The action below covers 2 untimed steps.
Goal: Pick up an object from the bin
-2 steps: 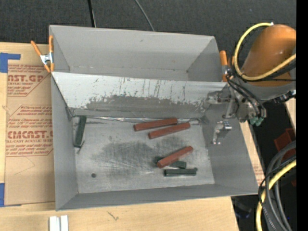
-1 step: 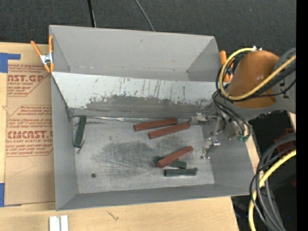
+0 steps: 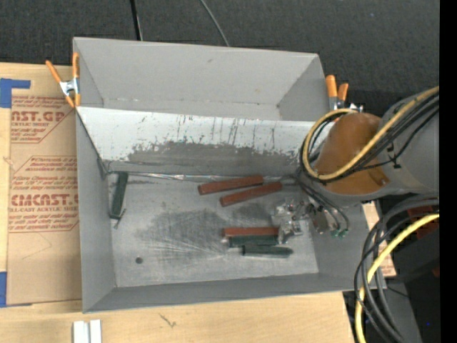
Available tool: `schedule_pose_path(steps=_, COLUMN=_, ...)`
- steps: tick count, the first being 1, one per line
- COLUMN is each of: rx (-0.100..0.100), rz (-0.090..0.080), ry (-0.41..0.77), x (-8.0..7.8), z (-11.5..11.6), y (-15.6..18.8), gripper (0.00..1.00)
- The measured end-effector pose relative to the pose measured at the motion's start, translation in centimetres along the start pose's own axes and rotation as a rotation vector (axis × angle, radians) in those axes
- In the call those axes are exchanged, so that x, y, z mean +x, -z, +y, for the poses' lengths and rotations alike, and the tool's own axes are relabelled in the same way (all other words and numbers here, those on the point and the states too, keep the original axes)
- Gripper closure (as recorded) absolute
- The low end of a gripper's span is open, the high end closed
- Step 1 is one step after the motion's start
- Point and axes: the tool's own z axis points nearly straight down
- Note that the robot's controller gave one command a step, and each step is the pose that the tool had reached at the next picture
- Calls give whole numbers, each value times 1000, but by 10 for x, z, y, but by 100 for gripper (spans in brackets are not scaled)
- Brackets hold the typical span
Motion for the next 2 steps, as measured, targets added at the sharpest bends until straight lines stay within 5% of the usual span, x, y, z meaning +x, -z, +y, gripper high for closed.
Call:
schedule_pose_path(steps=1, rx=0, rz=0, ry=0, x=0, z=0, y=0, gripper=100)
schedule_pose_path(steps=2, rx=-1, rz=1, ry=10, x=-28, z=-1, y=163, gripper=100)
